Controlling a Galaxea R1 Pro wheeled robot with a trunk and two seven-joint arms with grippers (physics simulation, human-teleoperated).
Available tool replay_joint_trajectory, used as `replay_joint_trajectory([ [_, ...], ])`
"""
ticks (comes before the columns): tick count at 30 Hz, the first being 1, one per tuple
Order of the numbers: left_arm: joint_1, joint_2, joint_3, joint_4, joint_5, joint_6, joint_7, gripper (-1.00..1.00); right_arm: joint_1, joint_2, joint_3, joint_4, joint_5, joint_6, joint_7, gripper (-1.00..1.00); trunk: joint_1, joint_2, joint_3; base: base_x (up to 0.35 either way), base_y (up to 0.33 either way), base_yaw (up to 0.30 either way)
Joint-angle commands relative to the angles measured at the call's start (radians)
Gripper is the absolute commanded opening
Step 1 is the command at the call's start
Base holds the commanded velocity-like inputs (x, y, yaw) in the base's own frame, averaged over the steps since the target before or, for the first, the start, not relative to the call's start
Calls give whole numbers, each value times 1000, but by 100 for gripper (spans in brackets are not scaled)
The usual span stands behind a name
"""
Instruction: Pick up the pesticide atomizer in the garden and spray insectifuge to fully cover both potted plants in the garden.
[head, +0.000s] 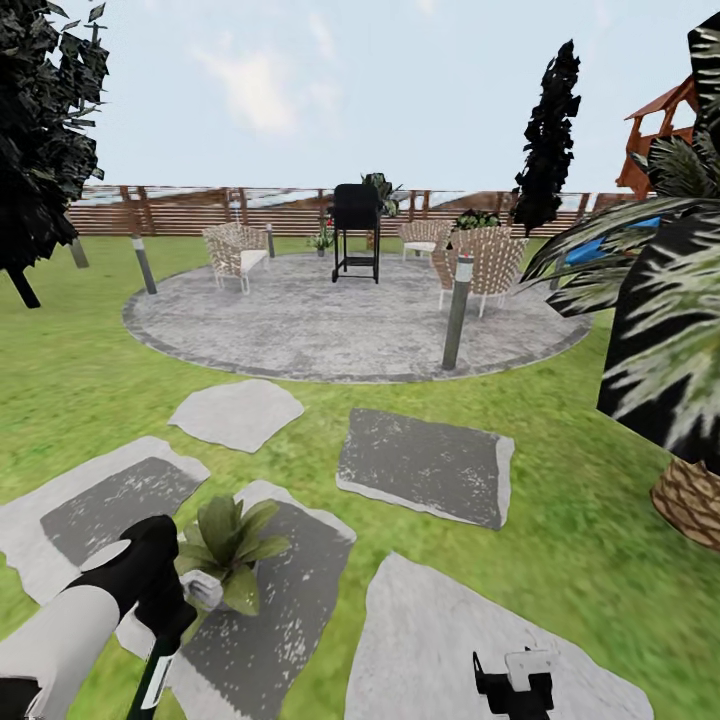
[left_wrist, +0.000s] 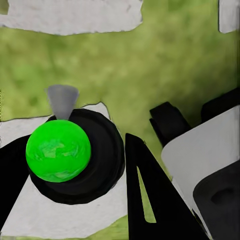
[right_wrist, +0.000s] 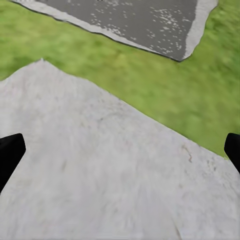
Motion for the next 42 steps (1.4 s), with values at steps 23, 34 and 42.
replay_joint_trajectory([
  [23,-63,-42,-16,-45,-44,7,-58,-100,-1,-1,-6,1,11,-3,-6,100,0,0,-1,44,0,0],
  [34,-43,-43,-15,27,-80,1,-63,-100,-1,-1,-6,1,11,-3,-7,100,0,0,-1,0,0,0],
  [42,-55,-53,-7,17,-80,5,-81,-100,-1,-2,-6,1,11,-3,-6,100,0,0,-1,0,0,0],
])
